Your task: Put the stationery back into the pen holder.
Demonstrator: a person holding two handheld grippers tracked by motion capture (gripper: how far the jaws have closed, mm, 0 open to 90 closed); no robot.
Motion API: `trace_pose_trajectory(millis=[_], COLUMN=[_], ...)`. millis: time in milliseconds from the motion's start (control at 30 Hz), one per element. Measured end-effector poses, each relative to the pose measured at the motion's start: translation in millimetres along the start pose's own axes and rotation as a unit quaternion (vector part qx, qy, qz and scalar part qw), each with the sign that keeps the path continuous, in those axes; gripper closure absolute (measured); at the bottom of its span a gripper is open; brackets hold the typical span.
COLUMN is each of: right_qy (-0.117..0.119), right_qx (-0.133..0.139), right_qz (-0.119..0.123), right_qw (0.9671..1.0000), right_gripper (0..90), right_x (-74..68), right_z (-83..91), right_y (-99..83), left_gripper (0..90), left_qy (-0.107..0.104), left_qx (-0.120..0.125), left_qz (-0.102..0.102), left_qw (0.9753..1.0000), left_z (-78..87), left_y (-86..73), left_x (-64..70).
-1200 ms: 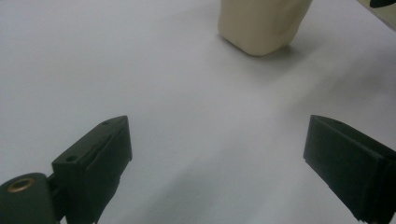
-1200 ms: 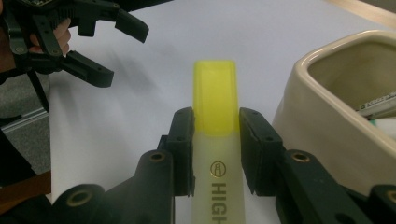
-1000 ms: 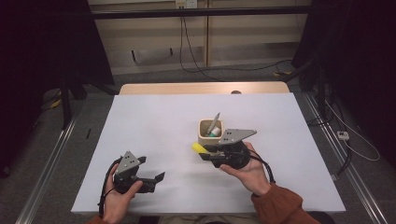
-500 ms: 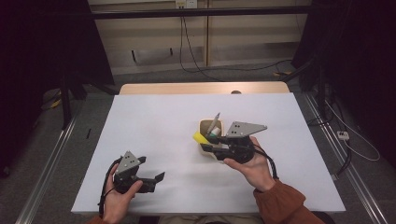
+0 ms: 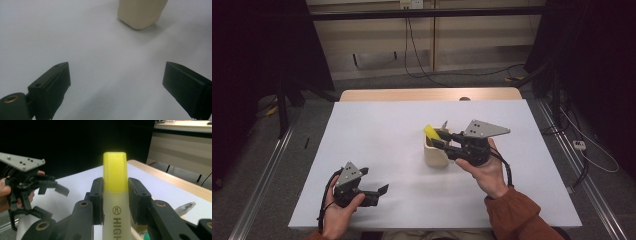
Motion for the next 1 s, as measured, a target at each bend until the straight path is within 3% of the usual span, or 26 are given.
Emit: trace_pose_trajectory(millis=[367, 667, 1000], right_qy=[-0.012, -0.005, -0.017], right_qx=[0.055, 0.060, 0.080], right_qz=[-0.003, -0.010, -0.016], right_qw=[0.9984, 0.9981, 0.9965], right_gripper=[67.8, 67.8, 67.8], right_x=[10.1, 15.8, 28.8], right_z=[-3.6, -12.3, -20.6], right_y=[22.7, 26.2, 30.0], left_gripper=[7.8, 7.7, 7.8], left_qy=[-0.002, -0.002, -0.003], left_qx=[0.002, 0.001, 0.000], left_qz=[0.005, 0.004, 0.003], left_qw=[1.0000, 1.0000, 1.0000], left_z=[-0.8, -0.3, -0.3], left_y=[-0.2, -0.3, -0.4], left_x=[0.4, 0.1, 0.1])
Point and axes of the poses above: each handheld gripper's, and its own axes: z roughly backward along the jaws, y roughly out of its top, x roughly to its right, the point moved 7 cm from there along -z, roughly forward along the jaws, and after that the axes turned 13 degrees about -z, right-handed, at the moved point
